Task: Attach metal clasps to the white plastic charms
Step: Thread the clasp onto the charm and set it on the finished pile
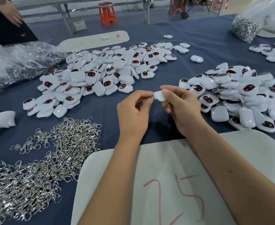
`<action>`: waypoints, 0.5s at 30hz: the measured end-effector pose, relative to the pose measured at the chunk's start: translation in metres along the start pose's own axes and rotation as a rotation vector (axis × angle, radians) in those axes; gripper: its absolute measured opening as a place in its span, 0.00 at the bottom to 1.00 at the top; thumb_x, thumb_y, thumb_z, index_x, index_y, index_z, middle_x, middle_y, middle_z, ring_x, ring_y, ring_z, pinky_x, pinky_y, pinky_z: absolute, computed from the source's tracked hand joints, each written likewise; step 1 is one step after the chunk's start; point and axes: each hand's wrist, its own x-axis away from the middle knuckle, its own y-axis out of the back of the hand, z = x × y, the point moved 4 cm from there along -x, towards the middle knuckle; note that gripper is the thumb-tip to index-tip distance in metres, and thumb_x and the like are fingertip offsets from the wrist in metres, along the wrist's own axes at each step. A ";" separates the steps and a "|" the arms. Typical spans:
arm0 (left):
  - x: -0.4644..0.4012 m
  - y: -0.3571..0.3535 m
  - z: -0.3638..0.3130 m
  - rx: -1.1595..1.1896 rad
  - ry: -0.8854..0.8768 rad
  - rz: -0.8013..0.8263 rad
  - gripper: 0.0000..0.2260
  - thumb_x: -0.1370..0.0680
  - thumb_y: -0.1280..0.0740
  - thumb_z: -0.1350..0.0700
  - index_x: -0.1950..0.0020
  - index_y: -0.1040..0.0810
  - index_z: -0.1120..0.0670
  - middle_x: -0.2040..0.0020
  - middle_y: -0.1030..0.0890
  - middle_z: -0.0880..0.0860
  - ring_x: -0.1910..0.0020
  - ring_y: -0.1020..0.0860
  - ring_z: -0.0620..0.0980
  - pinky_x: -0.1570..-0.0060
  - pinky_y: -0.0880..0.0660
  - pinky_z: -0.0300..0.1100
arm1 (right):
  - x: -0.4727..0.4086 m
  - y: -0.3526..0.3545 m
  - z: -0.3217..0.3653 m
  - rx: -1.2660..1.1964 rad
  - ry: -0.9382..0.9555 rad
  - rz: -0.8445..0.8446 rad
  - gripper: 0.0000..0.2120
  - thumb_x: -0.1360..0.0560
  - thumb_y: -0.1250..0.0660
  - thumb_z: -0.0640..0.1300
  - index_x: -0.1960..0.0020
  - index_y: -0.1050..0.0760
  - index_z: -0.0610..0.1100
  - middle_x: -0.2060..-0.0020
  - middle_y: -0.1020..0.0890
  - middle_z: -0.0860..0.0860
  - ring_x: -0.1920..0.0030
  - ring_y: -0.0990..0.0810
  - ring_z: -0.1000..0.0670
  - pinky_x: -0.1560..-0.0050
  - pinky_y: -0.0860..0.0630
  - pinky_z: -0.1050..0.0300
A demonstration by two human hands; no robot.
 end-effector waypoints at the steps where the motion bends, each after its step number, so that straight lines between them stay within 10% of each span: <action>1: 0.000 0.000 0.000 -0.009 0.003 -0.001 0.05 0.23 0.28 0.63 0.51 0.15 0.54 0.59 0.15 0.45 0.57 0.16 0.45 0.51 0.19 0.42 | 0.000 0.000 -0.001 0.002 -0.003 0.002 0.06 0.20 0.29 0.36 0.44 0.18 0.37 0.65 0.17 0.49 0.70 0.24 0.53 0.69 0.28 0.63; 15: 0.001 0.002 0.003 -0.107 0.033 -0.022 0.07 0.22 0.32 0.59 0.60 0.24 0.52 0.66 0.19 0.49 0.64 0.20 0.53 0.59 0.21 0.56 | 0.003 -0.007 -0.002 0.046 -0.061 0.116 0.07 0.19 0.28 0.45 0.46 0.19 0.41 0.67 0.19 0.48 0.72 0.25 0.53 0.75 0.32 0.63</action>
